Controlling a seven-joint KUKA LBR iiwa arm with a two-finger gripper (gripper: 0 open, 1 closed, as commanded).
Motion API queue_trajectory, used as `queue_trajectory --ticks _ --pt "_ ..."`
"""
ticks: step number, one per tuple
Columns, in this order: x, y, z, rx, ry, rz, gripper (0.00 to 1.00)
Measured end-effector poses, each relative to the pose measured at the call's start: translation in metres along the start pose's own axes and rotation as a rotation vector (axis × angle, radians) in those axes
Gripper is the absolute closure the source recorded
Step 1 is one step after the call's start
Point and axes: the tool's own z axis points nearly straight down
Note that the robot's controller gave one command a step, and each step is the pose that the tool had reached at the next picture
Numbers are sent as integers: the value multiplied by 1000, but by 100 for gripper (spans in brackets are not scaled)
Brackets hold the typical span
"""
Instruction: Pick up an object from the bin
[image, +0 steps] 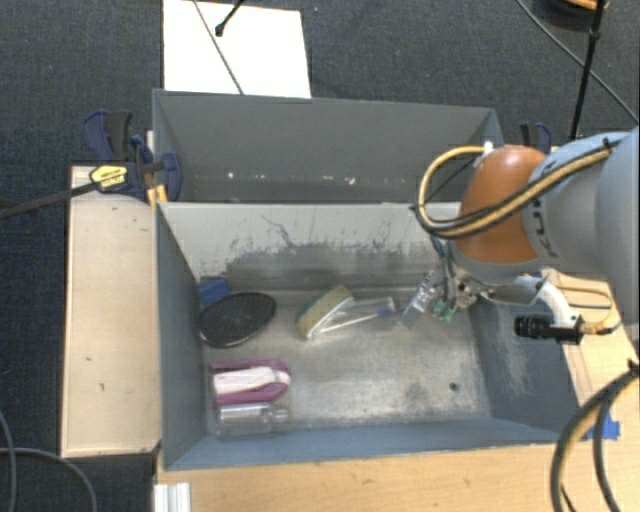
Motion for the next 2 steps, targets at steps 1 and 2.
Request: queue_trajectory --ticks 1,2 --pt "37 3 -63 -6 -6 21 100" --pt "65 59 -17 -1 -1 210 100"
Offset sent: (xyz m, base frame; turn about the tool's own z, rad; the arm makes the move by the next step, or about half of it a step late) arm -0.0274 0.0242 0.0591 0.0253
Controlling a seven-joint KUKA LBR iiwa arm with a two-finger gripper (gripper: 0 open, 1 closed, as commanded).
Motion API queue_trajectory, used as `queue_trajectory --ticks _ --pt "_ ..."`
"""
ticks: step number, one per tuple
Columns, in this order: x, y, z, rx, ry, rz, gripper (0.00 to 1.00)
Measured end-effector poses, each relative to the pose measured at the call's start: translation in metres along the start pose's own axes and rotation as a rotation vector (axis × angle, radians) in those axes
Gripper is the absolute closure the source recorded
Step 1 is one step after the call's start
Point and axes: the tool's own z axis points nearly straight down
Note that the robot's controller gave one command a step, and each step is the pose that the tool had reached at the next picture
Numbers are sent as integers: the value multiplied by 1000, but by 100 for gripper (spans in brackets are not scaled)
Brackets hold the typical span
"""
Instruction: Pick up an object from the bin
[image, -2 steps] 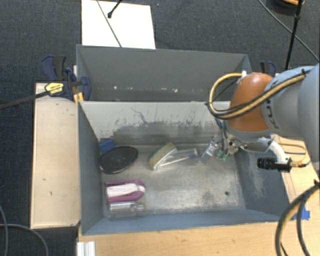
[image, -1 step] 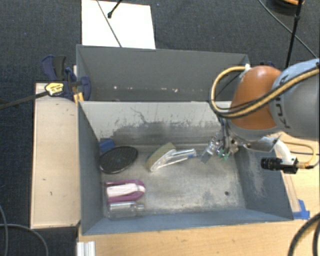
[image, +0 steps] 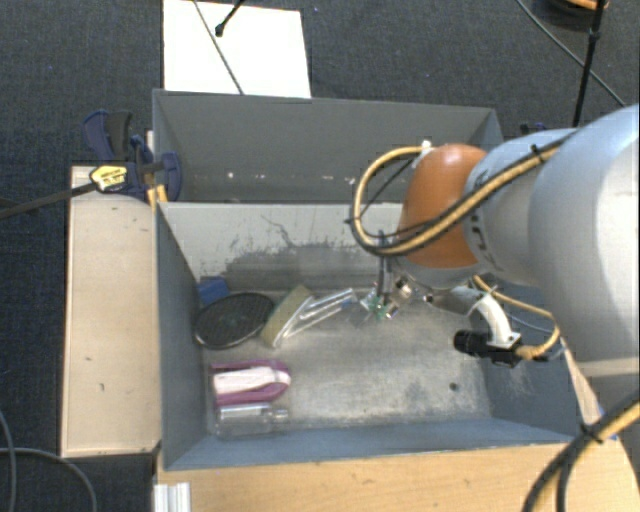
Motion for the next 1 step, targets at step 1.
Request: queue_trajectory --ticks 1 --pt "-21 4 -79 -8 -8 27 100"
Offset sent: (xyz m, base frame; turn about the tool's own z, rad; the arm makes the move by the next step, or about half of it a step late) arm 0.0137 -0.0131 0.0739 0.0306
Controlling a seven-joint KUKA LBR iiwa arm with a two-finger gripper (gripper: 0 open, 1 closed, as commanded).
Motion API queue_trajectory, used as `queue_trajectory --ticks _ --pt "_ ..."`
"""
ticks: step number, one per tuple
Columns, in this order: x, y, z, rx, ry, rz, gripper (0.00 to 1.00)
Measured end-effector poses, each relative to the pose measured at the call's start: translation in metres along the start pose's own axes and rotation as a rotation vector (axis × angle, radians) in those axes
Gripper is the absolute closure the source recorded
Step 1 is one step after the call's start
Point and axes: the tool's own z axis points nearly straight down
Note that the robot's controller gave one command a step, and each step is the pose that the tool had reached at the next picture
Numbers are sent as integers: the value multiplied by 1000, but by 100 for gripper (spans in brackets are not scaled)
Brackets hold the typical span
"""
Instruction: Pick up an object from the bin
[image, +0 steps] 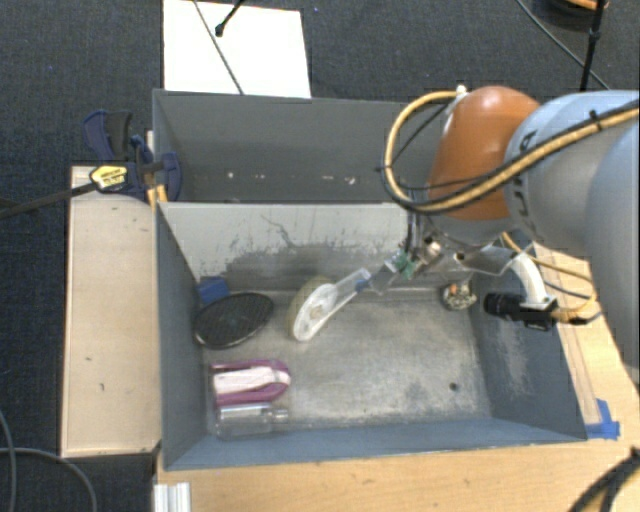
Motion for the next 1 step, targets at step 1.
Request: queue_trajectory --ticks 1 --pt "-12 1 41 11 6 195 100"
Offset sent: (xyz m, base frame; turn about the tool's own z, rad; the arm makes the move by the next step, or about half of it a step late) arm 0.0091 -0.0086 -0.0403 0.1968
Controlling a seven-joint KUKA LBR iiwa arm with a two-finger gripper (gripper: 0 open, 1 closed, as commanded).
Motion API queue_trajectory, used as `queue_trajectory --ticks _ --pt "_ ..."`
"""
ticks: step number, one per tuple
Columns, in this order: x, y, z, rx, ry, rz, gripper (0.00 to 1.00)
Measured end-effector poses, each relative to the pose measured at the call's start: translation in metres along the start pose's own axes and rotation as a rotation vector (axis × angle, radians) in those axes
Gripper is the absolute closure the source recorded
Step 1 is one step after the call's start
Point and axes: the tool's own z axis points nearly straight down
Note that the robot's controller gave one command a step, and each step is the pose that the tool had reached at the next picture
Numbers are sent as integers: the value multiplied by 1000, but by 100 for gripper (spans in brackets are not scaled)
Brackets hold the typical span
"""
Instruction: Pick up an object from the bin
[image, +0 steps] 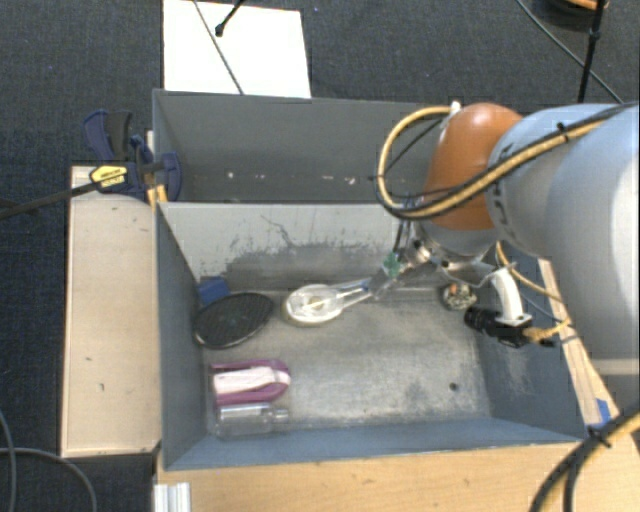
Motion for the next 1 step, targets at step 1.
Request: queue_trajectory --ticks 1 --pt "-10 -28 -274 -12 -6 -136 100"
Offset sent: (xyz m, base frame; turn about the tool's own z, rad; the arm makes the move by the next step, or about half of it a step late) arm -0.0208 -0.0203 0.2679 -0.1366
